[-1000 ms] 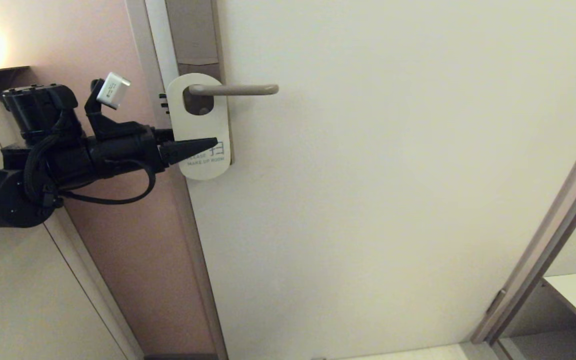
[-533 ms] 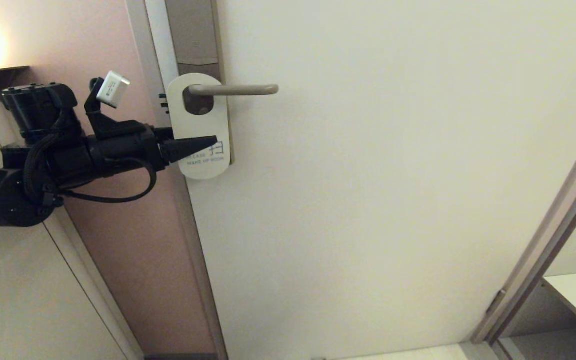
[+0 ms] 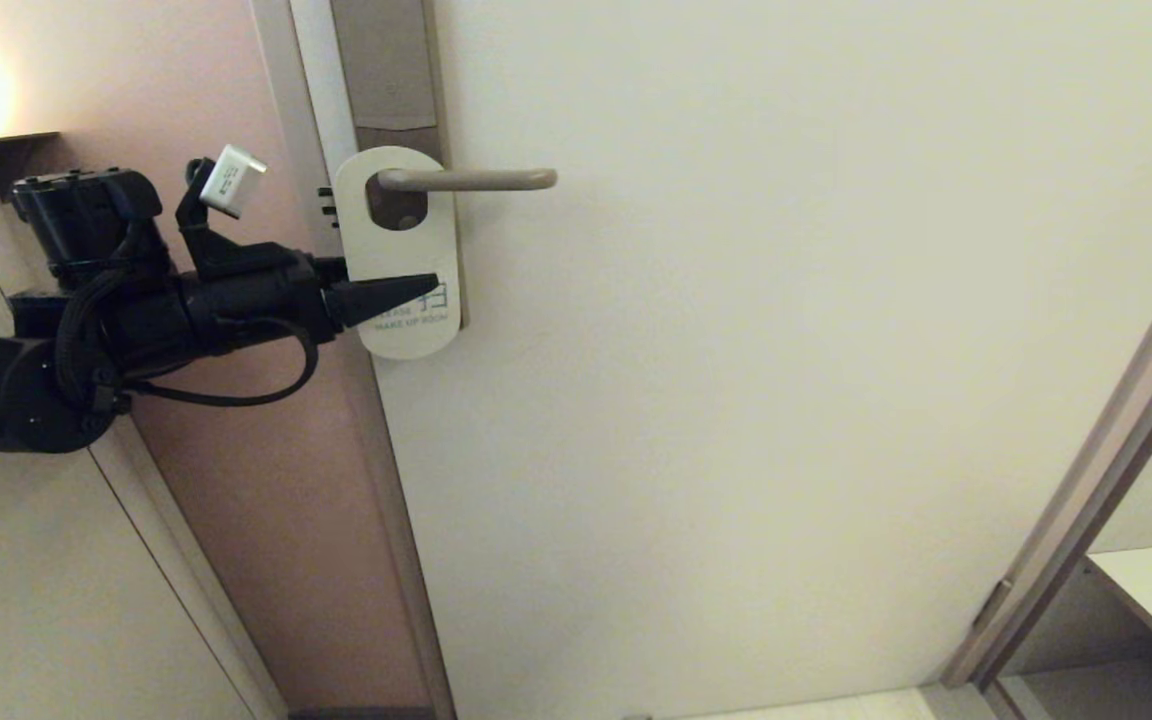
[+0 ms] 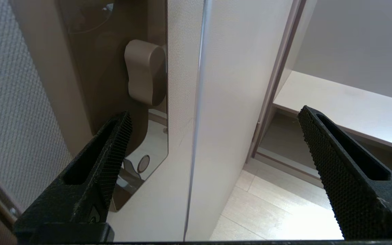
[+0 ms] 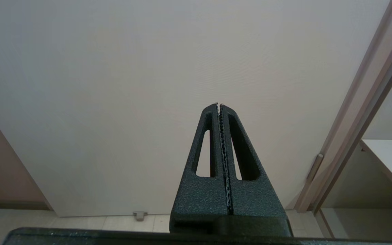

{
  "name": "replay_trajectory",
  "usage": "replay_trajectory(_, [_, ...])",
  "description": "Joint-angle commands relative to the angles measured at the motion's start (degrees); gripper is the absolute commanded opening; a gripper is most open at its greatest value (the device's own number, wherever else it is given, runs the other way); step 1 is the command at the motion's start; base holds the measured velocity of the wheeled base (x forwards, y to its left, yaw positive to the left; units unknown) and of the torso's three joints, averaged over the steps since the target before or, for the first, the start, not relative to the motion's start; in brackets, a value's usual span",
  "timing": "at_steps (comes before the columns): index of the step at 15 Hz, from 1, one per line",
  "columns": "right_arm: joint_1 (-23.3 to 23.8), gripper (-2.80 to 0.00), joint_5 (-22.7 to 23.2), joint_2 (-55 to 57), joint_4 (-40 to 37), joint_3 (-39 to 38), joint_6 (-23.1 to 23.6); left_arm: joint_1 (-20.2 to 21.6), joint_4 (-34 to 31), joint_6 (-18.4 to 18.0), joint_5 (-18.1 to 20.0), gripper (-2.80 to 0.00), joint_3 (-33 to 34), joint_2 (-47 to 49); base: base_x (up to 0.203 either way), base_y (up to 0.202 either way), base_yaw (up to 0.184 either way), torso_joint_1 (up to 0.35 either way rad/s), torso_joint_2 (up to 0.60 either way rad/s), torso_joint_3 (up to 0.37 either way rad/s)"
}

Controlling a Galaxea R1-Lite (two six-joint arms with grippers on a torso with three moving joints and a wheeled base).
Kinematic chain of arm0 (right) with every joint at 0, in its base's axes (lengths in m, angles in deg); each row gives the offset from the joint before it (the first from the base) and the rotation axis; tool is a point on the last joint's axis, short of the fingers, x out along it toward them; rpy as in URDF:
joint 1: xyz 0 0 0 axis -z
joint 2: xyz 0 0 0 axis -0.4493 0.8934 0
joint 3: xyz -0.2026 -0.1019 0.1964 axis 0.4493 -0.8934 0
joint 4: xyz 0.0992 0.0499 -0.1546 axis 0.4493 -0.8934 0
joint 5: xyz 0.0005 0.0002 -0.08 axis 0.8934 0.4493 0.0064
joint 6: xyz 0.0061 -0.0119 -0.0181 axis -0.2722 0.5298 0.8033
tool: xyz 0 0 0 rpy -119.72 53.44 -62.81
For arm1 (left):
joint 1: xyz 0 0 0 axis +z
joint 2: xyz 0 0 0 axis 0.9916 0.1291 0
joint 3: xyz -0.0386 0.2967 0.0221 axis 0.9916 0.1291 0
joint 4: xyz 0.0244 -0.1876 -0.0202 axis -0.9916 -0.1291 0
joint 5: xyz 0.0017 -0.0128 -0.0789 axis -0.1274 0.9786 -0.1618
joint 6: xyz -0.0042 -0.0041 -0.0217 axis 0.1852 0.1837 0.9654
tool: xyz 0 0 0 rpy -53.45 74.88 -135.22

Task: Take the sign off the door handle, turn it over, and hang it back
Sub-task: Take down the sign

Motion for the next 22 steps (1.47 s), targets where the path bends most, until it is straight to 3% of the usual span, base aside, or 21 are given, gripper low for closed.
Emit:
replay_trajectory(1, [0.0,-2.8,0.0,0.1,0.0,0.0,0.0,-0.2,0.3,0.0,0.3,0.0,-0.8,0.6,0.0,0.0,0.0,0.0,0.0,0.0])
replay_trajectory(5, [0.0,-2.8,0.0,0.0,0.0,0.0,0.0,-0.5,0.3,0.0,0.3,0.0,-2.4,1.6,0.0,0.0,0.0,0.0,0.0,0.0])
replay_trajectory(6, [0.0,-2.8,0.0,0.1,0.0,0.0,0.0,-0.5,0.3,0.0,0.3,-2.8,-2.4,1.8,0.0,0.0,0.0,0.0,0.0,0.0])
replay_trajectory(18, [0.0,-2.8,0.0,0.0,0.0,0.0,0.0,-1.5,0.3,0.2,0.3,-2.8,-2.1,0.1,0.0,0.0,0.0,0.0,0.0,0.0])
replay_trajectory(22, [0.0,-2.8,0.0,0.1,0.0,0.0,0.0,-2.8,0.2,0.1,-2.6,-2.8,-1.5,-1.6,0.0,0.0,0.0,0.0,0.0,0.0])
